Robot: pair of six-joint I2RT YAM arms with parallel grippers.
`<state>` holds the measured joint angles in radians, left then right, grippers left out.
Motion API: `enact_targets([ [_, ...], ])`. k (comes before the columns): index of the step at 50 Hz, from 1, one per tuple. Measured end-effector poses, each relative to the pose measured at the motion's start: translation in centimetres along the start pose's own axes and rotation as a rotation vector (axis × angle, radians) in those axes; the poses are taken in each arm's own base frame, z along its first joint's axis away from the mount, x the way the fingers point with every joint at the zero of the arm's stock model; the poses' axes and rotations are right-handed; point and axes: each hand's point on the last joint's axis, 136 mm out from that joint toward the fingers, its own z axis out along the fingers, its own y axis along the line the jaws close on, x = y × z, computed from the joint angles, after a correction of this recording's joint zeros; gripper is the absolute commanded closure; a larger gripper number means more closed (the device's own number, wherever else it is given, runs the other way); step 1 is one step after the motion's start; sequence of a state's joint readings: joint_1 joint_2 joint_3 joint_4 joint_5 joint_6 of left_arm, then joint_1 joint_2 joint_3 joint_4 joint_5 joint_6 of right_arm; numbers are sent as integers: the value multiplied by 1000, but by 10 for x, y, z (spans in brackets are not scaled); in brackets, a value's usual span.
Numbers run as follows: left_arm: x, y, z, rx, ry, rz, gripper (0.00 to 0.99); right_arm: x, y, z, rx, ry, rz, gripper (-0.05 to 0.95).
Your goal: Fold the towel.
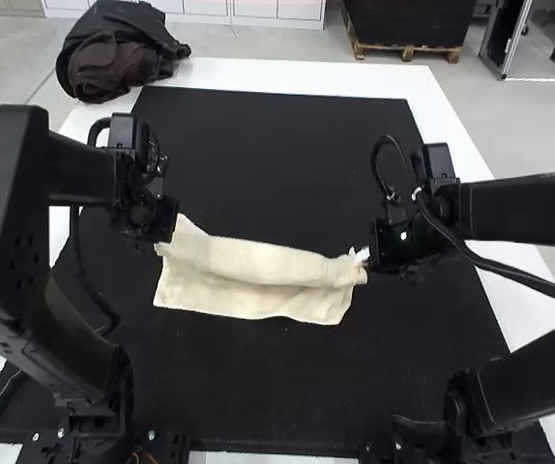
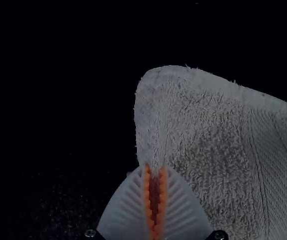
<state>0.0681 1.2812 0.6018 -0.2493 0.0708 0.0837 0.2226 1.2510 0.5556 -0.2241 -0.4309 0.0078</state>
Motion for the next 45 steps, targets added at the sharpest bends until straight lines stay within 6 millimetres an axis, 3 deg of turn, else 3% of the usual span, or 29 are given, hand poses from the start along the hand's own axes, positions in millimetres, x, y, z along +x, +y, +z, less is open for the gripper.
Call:
enact_targets([
  [10, 20, 0, 2, -15, 27, 15, 970, 8, 1, 3, -5, 13, 1, 928],
  [34, 21, 4, 6, -54, -62, 41, 970, 20, -9, 23, -3, 12, 1, 918],
  [36, 23, 5, 7, -60, -66, 45, 952, 22, -11, 26, 0, 18, 4, 856],
  [39, 25, 6, 8, -70, -69, 52, 877, 22, -13, 28, 6, 18, 3, 820],
  [42, 27, 8, 9, -82, -69, 56, 798, 22, -14, 29, 7, 16, 3, 687],
  [45, 28, 9, 9, -94, -69, 62, 707, 21, -16, 31, 15, 11, 0, 638],
])
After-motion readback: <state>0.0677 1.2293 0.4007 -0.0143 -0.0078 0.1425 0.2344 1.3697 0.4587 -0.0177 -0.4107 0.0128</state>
